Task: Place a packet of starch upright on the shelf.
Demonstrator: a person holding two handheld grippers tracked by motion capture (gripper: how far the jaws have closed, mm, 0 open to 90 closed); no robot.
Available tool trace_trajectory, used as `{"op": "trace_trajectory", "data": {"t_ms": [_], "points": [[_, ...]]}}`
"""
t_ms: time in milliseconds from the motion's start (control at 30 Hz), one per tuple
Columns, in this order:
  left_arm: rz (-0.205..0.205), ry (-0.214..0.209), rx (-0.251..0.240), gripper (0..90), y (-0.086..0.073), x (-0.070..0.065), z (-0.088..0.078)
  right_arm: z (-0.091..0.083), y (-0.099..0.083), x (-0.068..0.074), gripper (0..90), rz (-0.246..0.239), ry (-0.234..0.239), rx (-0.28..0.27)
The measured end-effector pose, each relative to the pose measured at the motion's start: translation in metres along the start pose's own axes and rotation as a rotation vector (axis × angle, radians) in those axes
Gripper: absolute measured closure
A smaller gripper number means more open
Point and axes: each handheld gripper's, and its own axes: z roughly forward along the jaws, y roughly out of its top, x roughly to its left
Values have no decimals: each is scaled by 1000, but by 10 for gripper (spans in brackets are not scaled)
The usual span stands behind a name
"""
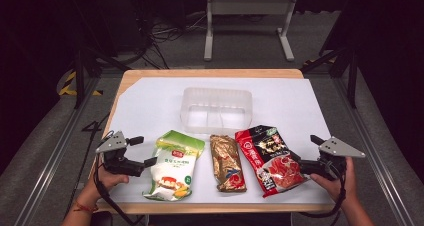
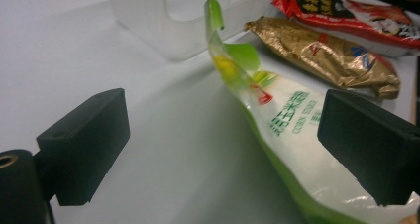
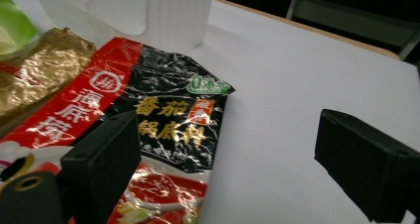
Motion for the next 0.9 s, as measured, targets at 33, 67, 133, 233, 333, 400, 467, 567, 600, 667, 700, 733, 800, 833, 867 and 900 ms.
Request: {"op": "trace_trajectory", "data": {"t_ms": [33,67,133,233,333,400,467,567,600,667,700,733,800,833,867,900], "points": [[1,-7,16,67,2,-1,3,1,2,2,115,-6,6,6],[9,-13,36,66,4,-1,7,3,4,5,117,-13,11,11],[5,-23,60,65,7,0,13,6,7,9,117,-20,28,18],[-27,-54,93,66,8,4,24,11,10,15,117,-1,58,22],[-38,-76,153,71,9,7,36,14,15,21,117,32,87,23],[-53,-87,166,83,10,8,39,14,17,24,117,45,93,21],[-64,-132,190,105,14,9,49,17,23,31,120,32,90,31],[-68,-184,241,119,18,8,61,20,22,40,120,7,90,27],[-68,-185,260,129,21,7,65,21,20,41,120,11,93,24],[-53,-205,277,183,24,4,72,23,17,43,121,-7,88,35],[-54,-205,289,230,24,3,75,24,15,43,123,-23,91,36],[-48,-206,299,257,24,1,78,24,15,42,125,-16,91,32],[-55,-219,295,356,23,0,80,25,13,40,126,4,100,26],[-62,-235,298,356,23,0,81,25,13,40,126,4,100,26],[-56,-243,293,418,23,-2,80,25,13,39,126,-1,100,26],[-49,-232,295,456,24,-2,79,25,12,39,127,-5,96,26]]}}
